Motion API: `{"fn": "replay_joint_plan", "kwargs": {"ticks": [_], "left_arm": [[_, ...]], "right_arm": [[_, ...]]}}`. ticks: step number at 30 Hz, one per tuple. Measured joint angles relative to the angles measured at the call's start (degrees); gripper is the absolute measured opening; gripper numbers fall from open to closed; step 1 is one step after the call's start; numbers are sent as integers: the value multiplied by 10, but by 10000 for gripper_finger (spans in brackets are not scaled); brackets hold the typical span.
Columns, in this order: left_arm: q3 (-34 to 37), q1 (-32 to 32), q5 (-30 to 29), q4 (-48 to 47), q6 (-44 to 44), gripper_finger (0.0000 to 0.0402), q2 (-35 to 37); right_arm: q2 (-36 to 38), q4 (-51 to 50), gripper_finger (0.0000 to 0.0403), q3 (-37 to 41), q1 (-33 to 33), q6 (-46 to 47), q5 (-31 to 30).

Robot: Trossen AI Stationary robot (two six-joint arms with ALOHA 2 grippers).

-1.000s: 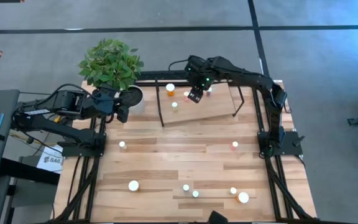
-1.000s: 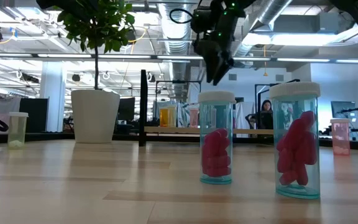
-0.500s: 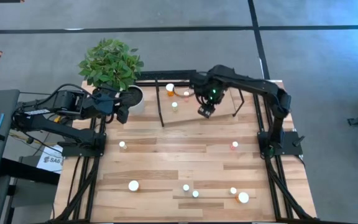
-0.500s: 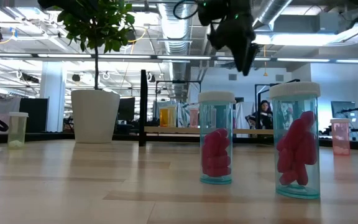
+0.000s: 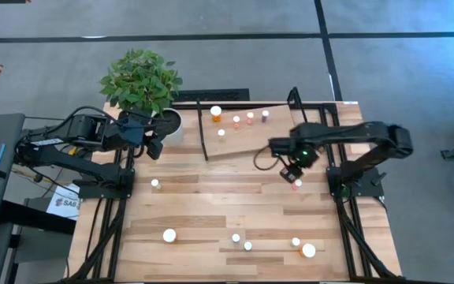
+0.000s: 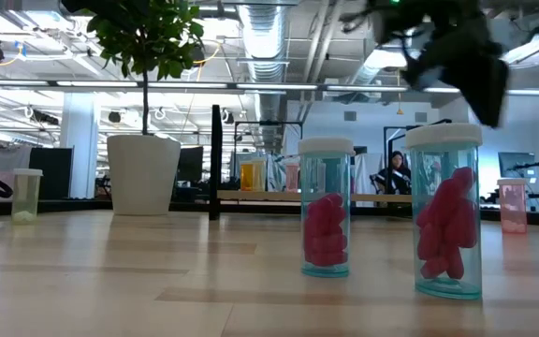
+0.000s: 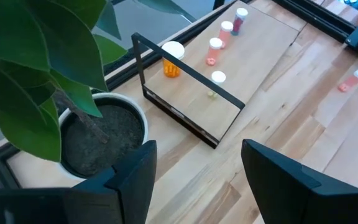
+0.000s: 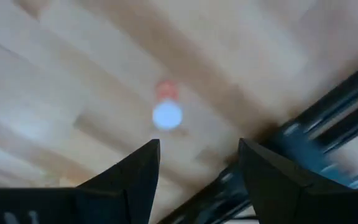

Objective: Pick and place medicine bottles onto shelf by color
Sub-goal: Put the pink pill bottle on the shelf

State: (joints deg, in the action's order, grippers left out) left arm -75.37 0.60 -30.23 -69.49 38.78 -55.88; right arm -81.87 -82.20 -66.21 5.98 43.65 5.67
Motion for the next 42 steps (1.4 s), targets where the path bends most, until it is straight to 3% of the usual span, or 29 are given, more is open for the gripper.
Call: {"fn": "replay_joint_plan", "kwargs": {"ticks": [3,9,21,32,42], "left_arm": [[0,0,4,0,-1,222,0],[0,0,4,0,-1,222,0],[0,0,-16,1,13,222,0],[0,0,-22,6,18,222,-5],[0,0,-21,13,8,222,-27]], "right_arm": [[51,64,240,58,-6,63,39],[107,168,240,103,-17,95,33],[75,327,240,103,-18,70,29],[19,304,240,99,-25,26,46],[7,179,240,97,-26,1,-3]]}}
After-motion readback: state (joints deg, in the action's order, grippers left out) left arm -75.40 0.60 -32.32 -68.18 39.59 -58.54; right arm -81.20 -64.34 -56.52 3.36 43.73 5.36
